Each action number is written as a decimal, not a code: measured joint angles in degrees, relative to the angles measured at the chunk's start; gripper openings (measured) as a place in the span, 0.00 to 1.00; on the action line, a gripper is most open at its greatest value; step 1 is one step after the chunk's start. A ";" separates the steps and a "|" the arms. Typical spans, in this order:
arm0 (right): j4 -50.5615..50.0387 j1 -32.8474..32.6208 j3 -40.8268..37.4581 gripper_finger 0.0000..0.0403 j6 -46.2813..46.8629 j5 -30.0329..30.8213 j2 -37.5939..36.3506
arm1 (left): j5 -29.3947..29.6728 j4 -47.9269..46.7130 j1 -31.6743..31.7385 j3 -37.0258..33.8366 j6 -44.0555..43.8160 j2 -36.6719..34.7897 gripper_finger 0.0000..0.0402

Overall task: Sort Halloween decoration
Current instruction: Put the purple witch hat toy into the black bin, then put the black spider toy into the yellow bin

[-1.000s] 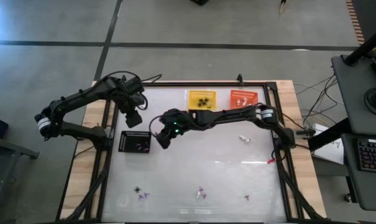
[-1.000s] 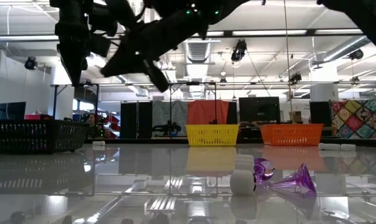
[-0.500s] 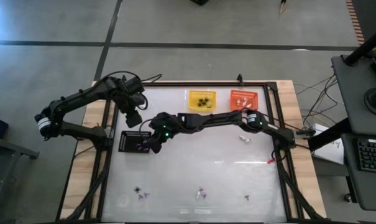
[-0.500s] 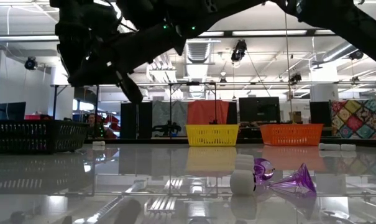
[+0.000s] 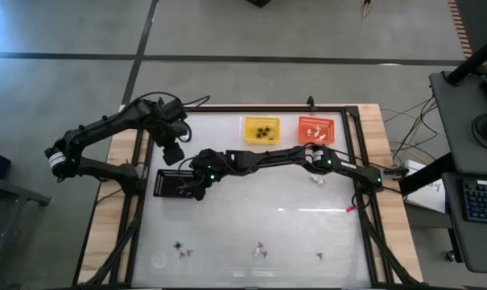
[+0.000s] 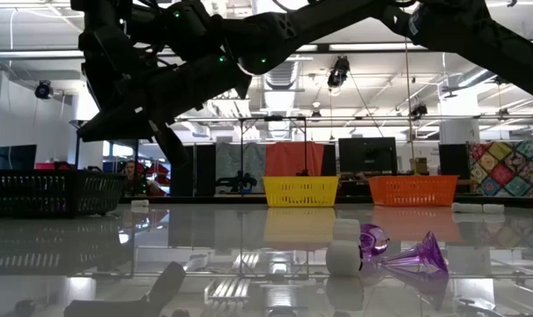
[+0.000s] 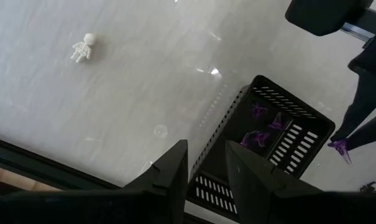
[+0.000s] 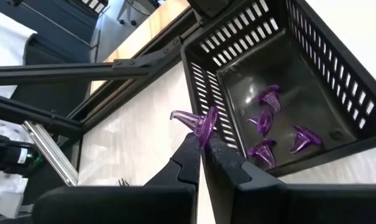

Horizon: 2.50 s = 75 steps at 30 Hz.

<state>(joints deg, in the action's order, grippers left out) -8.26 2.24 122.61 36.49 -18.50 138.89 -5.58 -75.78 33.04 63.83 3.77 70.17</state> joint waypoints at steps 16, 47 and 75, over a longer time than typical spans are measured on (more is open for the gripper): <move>0.07 0.04 -0.31 0.06 -2.00 0.50 0.00 | -0.01 0.34 0.00 -0.01 -0.02 0.00 0.23; -42.26 -2.15 -0.09 0.28 -9.98 -3.82 -12.69 | -8.95 -2.13 -14.54 -3.53 -15.31 -8.22 0.23; -65.50 -15.24 -0.13 0.29 5.24 21.34 -27.05 | -7.20 30.48 -65.71 -23.25 -51.37 -7.23 0.23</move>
<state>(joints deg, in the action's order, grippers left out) -73.75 -13.00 122.48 41.73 2.84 111.84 -12.77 -45.30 -32.68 40.59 -47.60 62.94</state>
